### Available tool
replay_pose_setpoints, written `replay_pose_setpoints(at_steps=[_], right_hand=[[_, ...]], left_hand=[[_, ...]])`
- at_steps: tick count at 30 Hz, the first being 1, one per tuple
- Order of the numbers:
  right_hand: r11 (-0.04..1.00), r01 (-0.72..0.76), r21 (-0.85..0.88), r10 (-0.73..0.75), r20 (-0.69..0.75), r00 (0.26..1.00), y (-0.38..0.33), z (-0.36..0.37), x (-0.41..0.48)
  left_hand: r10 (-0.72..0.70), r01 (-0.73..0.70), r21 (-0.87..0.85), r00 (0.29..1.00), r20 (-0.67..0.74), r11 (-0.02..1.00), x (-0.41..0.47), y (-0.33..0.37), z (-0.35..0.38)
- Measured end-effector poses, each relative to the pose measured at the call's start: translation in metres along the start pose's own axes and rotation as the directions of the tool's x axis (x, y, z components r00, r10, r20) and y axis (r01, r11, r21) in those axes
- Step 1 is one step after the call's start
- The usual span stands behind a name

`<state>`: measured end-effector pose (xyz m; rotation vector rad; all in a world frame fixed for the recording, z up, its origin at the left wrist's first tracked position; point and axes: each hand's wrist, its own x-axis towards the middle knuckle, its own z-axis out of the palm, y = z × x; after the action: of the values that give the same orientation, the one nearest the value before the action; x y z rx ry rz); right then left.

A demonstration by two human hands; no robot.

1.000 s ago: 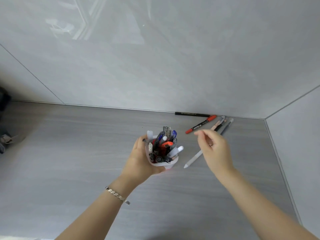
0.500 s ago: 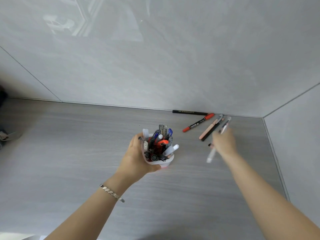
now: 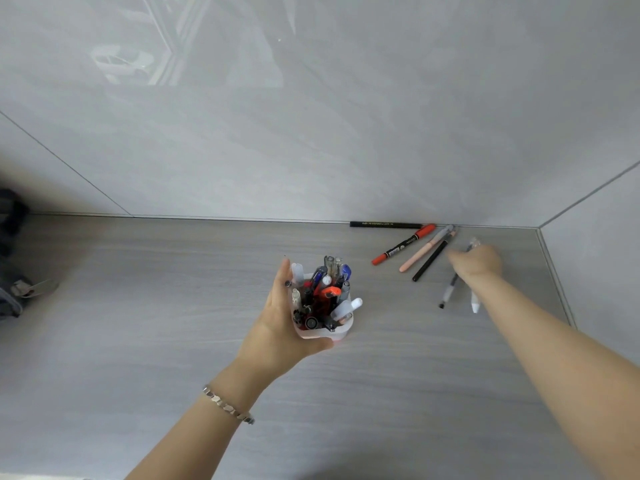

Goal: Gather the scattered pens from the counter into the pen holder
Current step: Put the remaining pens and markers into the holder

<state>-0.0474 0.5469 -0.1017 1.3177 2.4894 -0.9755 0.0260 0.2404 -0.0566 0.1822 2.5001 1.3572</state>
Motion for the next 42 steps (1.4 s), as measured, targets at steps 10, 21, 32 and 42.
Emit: replay_pose_setpoints(at_steps=[10,21,32,42], right_hand=[[0.529,0.382,0.758,-0.526,-0.060,0.848,-0.029,-0.021,-0.124],[0.246,0.567,0.787,-0.641,-0.307,0.704,-0.054,0.033,-0.181],[0.301,0.872,0.386,-0.852,-0.302,0.428,-0.013,0.054,-0.179],[0.219,0.965,-0.147,-0.973,0.039,0.227,-0.016,0.049,-0.168]], left_hand=[[0.308,-0.166,0.510,0.929,-0.207,0.844,0.014,0.034,0.017],[0.127,-0.147,-0.075,0.968,-0.218,0.986,0.014,0.027,0.006],[0.257,-0.245,0.144,0.964,-0.065,0.959,-0.007,0.007,0.002],[0.052,-0.049,0.068,0.998,-0.032,0.996,0.002,0.005,-0.005]])
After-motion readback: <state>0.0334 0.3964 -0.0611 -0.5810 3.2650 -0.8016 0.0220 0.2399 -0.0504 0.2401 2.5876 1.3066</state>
